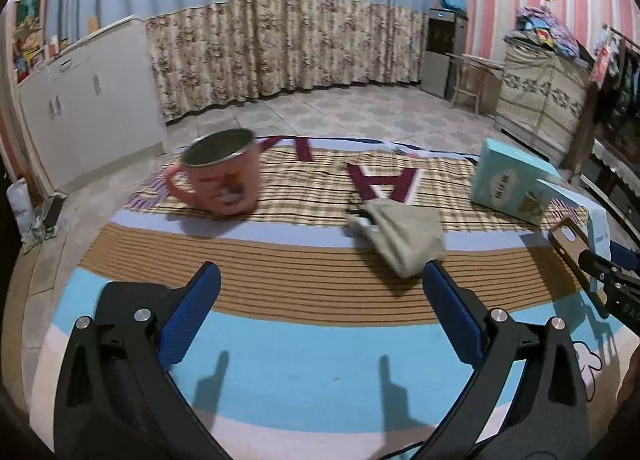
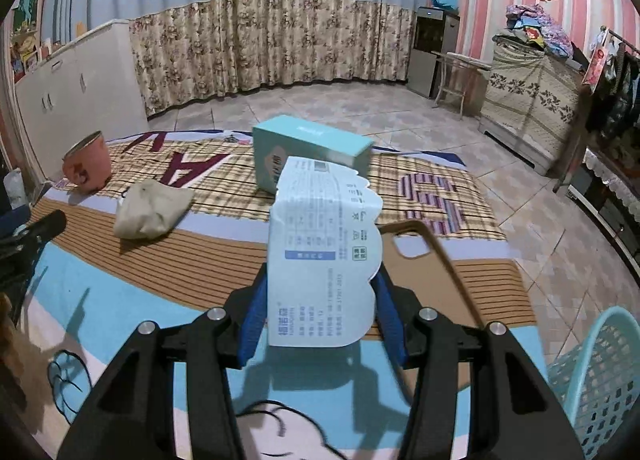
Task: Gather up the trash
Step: 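Grasp the beige cloth bag with the left tool while the right tool holds the paper packet, then carry the beige bag and paper packet over the blue basket and release both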
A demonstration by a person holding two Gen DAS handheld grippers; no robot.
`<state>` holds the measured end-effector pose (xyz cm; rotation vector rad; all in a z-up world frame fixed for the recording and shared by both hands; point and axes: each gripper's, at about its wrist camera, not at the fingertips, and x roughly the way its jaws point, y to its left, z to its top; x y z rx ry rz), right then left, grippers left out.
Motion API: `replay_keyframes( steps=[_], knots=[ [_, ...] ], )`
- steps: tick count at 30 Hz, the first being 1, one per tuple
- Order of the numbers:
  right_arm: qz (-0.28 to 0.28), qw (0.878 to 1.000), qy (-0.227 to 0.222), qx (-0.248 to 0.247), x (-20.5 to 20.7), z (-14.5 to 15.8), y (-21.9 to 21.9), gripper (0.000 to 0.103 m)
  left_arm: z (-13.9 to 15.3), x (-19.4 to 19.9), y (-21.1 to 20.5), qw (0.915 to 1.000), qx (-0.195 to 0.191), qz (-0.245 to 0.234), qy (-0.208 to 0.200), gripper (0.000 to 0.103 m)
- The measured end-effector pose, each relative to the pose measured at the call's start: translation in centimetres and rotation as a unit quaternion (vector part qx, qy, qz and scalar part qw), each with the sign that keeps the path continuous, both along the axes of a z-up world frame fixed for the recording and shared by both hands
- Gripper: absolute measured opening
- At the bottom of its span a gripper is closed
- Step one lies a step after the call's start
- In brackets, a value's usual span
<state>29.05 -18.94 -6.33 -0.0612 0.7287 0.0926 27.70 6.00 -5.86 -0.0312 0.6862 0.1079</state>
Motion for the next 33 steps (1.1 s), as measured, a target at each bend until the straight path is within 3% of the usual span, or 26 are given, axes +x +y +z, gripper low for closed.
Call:
replay_keyframes(
  steps=[12,17,19,24,33],
  knots=[
    [0.005,1.0,-0.001,0.016,-0.1,-0.7,-1.4,0.05,-1.9,6.1,-4.8,0.9982,0.013,-0.043,0.039,0.096],
    [0.004,1.0,0.001,0.019,0.1,-1.0,-1.4,0.05,-3.6,8.2,-5.2,0.9947,-0.017,-0.061,0.082,0.074],
    [0.004,1.0,0.004,0.018,0.2,-1.4,-1.3,0.05,-4.0,8.4,-5.3,0.994,-0.019,-0.062,0.088,0.061],
    [0.004,1.0,0.008,0.02,0.1,-1.7,-1.3,0.05,-3.9,7.9,-4.8,0.9934,-0.033,-0.07,0.085,0.042],
    [0.005,1.0,0.003,0.03,-1.4,-1.4,-1.1,0.05,-2.2,4.1,-3.0,0.9948,-0.045,-0.058,0.07,0.039]
  ],
)
